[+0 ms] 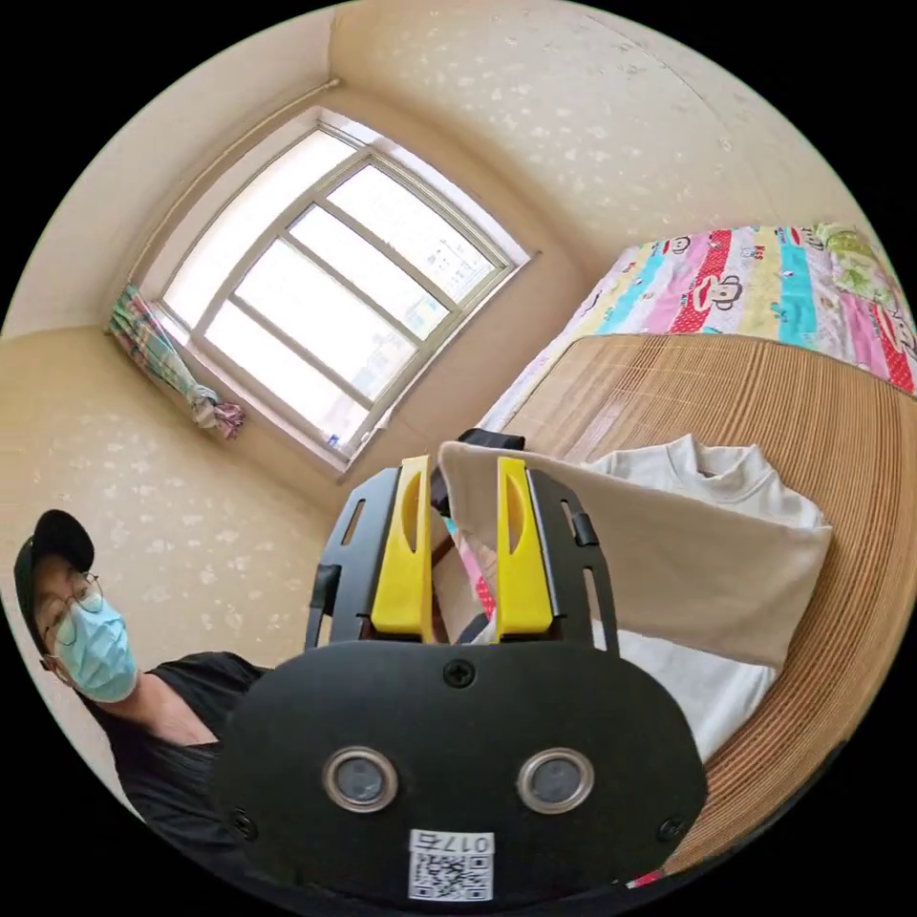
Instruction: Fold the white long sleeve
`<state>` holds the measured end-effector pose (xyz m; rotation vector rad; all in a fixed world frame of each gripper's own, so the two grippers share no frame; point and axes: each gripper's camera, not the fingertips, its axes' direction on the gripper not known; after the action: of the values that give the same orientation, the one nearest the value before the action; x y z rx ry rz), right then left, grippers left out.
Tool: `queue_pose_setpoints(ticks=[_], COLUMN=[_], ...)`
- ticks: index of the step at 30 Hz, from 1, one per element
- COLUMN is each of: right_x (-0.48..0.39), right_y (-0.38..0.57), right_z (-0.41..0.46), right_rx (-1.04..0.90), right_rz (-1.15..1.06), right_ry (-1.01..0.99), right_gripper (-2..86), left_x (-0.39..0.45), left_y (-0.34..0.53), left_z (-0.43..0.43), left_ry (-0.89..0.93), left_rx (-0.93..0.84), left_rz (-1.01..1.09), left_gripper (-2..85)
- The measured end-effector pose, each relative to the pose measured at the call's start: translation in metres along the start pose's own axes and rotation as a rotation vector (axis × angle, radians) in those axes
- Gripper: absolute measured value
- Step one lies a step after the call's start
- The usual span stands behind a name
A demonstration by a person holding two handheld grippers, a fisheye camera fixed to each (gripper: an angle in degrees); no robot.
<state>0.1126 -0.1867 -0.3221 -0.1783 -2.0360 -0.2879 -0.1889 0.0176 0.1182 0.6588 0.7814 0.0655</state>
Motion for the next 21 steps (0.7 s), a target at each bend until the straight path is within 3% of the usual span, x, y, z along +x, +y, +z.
queue_pose_setpoints(ticks=[2,5,7,10,12,15,17,21], right_x=[0.011,0.053,0.095,0.126,0.123,0.101,0.113,0.178], right_y=[0.016,0.058,0.099,0.168,0.213,0.243,0.217,0.121], right_z=[-0.010,-0.020,-0.017,0.008,0.033,0.083,0.098,0.081], right_rx=[0.063,0.076,0.002,-0.154,-0.206,-0.220,-0.285,-0.307], right_rz=[0.017,0.147,0.279,0.361,0.317,0.035,0.075,0.274], right_ry=[0.048,0.417,0.698,0.916,0.993,1.261,1.273,1.101], right_gripper=[9.8,10.2,10.5,10.4,10.1,9.1,7.9,7.0], left_x=[-0.009,-0.024,-0.030,-0.030,-0.022,0.003,0.016,0.011], left_y=[0.003,0.001,-0.007,-0.022,-0.030,-0.060,-0.094,-0.191], left_z=[-0.012,-0.021,-0.014,0.008,0.034,0.076,0.103,0.156], left_ry=[-0.025,-0.041,-0.054,-0.175,-0.247,-0.429,-0.472,-0.413], left_rx=[0.027,0.054,0.037,0.010,0.014,-0.055,-0.107,-0.194], left_rz=[-0.016,-0.041,-0.047,-0.052,-0.005,0.104,0.145,0.144], left_gripper=[11.2,11.2,11.6,12.6,12.3,10.9,10.8,10.5])
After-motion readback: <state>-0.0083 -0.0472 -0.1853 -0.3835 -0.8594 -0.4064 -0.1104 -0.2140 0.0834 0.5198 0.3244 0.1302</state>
